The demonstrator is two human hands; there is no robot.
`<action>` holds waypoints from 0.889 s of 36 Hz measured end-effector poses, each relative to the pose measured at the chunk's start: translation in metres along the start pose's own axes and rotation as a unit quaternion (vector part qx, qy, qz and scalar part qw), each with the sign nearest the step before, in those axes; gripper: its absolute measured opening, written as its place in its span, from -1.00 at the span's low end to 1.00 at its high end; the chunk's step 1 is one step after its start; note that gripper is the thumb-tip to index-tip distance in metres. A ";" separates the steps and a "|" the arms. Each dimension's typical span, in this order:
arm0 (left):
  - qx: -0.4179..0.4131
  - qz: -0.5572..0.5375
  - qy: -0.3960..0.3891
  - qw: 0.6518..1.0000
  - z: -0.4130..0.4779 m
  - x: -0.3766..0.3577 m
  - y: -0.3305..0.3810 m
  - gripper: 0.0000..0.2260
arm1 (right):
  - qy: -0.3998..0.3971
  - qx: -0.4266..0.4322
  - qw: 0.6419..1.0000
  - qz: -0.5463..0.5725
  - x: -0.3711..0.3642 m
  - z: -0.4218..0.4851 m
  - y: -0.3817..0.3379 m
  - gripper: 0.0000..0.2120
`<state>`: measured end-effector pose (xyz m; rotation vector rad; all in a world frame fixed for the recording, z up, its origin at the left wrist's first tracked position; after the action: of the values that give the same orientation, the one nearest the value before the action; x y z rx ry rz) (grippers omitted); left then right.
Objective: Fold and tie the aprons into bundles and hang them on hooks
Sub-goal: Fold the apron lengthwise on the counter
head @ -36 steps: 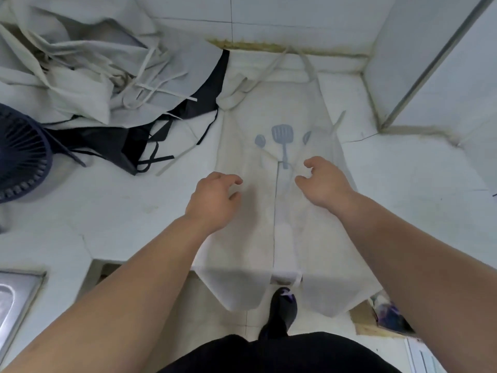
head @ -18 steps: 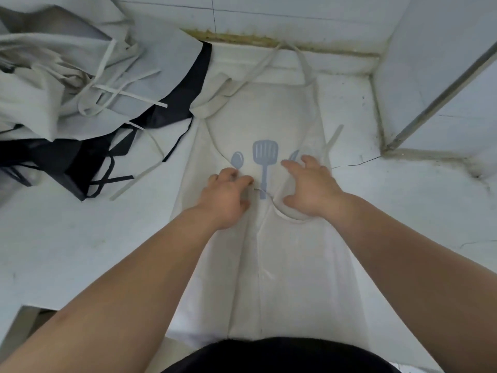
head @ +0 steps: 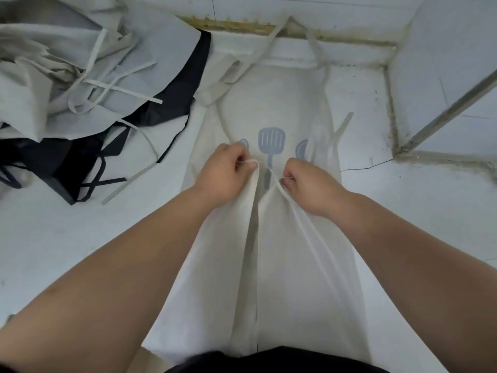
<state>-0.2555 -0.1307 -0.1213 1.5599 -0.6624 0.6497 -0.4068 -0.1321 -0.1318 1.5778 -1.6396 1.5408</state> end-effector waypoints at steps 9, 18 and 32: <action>0.063 0.084 0.029 0.994 0.000 -0.015 -0.011 -0.64 | -0.014 -0.018 0.998 -0.050 0.004 0.008 0.000 -0.91; -0.008 0.070 -0.005 0.998 -0.009 -0.023 -0.003 -0.86 | -0.153 -0.049 0.980 -0.118 0.007 0.011 0.003 -0.60; 0.192 -0.205 -0.162 0.946 -0.020 -0.040 -0.009 -0.74 | 0.047 0.006 0.996 0.075 0.017 0.009 0.012 -0.63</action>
<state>-0.2762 -0.1084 -0.1553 2.1222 -0.4385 0.2113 -0.4189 -0.1500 -0.1256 1.3931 -1.7338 1.6767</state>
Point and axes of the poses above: each hand's wrist, its own z-axis towards the middle knuckle, its own x-axis out of the back of the hand, y = z × x, the point moved 8 cm from there along z, towards the middle knuckle, and after that the axes turned 2 degrees about y, right-handed, at the moved point
